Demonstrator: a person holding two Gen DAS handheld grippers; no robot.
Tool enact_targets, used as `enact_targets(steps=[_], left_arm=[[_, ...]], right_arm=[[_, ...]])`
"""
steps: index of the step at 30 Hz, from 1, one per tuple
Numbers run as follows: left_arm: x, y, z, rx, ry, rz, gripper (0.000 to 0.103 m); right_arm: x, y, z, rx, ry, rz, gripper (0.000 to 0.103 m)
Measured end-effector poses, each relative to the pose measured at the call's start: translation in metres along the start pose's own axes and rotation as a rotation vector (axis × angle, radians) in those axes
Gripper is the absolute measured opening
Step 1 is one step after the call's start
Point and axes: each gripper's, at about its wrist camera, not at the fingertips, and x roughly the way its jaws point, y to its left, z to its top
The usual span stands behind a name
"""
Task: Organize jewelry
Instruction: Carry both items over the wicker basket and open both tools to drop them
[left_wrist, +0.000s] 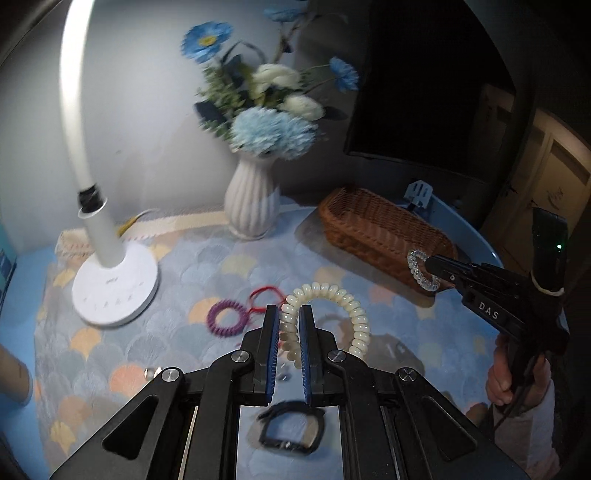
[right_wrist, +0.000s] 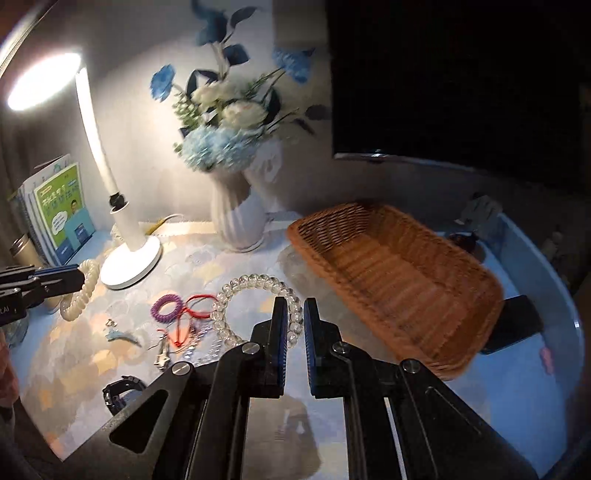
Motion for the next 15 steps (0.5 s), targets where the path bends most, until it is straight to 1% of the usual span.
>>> enact_targets(steps=[2, 3, 5, 6, 7, 9, 12, 15], left_arm=[[0.011, -0.031, 0.03, 0.053, -0.006, -0.023, 0.01], [0.02, -0.046, 0.043, 0.071, 0.0, -0.046, 0.01], [0.043, -0.075, 0.066, 0.095, 0.028, -0.091, 0.01], [0.059, -0.086, 0.076, 0.098, 0.052, -0.106, 0.01], [0.076, -0.095, 0.085, 0.097, 0.077, -0.115, 0.01], [0.11, -0.111, 0.1, 0.099, 0.108, -0.117, 0.01], [0.159, -0.12, 0.115, 0.084, 0.141, -0.123, 0.01], [0.194, -0.124, 0.119, 0.067, 0.173, -0.111, 0.01]], right_arm=[[-0.009, -0.029, 0.012, 0.024, -0.017, -0.068, 0.011], [-0.01, -0.047, 0.017, 0.034, -0.024, -0.118, 0.011], [0.0, -0.075, 0.02, 0.069, -0.006, -0.178, 0.011], [0.008, -0.087, 0.018, 0.1, 0.016, -0.179, 0.011], [0.023, -0.1, 0.015, 0.143, 0.057, -0.171, 0.011], [0.051, -0.118, 0.008, 0.19, 0.123, -0.187, 0.011], [0.086, -0.126, 0.003, 0.206, 0.18, -0.189, 0.011], [0.11, -0.133, 0.0, 0.196, 0.227, -0.224, 0.011]])
